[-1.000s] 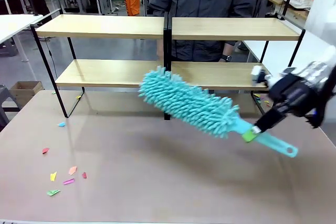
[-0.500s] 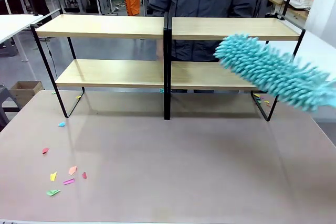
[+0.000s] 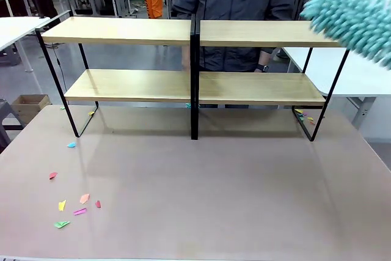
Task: Clean the shelves.
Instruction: Clean another randomly selected level of the Shelf with the Duster, then place the Duster on the table.
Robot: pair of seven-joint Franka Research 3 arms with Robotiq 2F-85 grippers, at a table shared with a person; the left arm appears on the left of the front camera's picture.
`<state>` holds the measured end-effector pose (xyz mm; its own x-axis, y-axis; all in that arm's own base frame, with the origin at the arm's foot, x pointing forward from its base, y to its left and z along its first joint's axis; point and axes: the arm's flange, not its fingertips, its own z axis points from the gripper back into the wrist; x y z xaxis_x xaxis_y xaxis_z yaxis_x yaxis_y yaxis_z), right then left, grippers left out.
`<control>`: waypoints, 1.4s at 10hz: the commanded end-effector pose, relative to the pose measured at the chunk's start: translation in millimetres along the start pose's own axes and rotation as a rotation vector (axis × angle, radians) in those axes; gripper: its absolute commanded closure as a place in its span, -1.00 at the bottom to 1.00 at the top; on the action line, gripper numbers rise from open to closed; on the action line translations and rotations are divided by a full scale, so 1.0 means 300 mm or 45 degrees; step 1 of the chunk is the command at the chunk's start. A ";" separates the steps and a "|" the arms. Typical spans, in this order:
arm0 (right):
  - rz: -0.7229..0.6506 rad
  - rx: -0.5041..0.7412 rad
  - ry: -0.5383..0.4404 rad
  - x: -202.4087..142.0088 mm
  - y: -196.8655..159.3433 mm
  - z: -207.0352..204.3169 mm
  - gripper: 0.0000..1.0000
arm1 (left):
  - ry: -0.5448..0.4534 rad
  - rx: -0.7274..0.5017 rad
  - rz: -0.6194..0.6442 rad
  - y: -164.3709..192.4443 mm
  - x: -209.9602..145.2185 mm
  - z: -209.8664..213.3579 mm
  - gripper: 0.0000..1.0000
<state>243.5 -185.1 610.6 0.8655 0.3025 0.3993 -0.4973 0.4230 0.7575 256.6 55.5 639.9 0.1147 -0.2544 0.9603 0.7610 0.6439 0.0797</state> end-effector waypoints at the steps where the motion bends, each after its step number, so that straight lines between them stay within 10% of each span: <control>1: -0.122 -0.074 -0.184 -0.063 0.038 0.128 0.75 | -0.001 -0.008 -0.001 0.001 -0.004 -0.005 -1.00; 4: -0.116 -0.087 -0.524 -0.156 0.035 0.216 0.75 | -0.001 -0.008 -0.001 0.001 -0.004 -0.005 -1.00; 5: -0.119 -0.091 -0.247 -0.162 0.054 0.199 0.75 | -0.001 -0.008 -0.001 0.001 -0.004 -0.005 -1.00; 14: -0.119 -0.091 -0.247 -0.162 0.054 0.199 0.75 | -0.001 -0.008 -0.001 0.001 -0.004 -0.005 -1.00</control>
<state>199.9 -243.0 633.0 0.9029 0.0717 0.4239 -0.3994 0.5046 0.7654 256.6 55.4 639.9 0.1147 -0.2546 0.9602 0.7611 0.6437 0.0797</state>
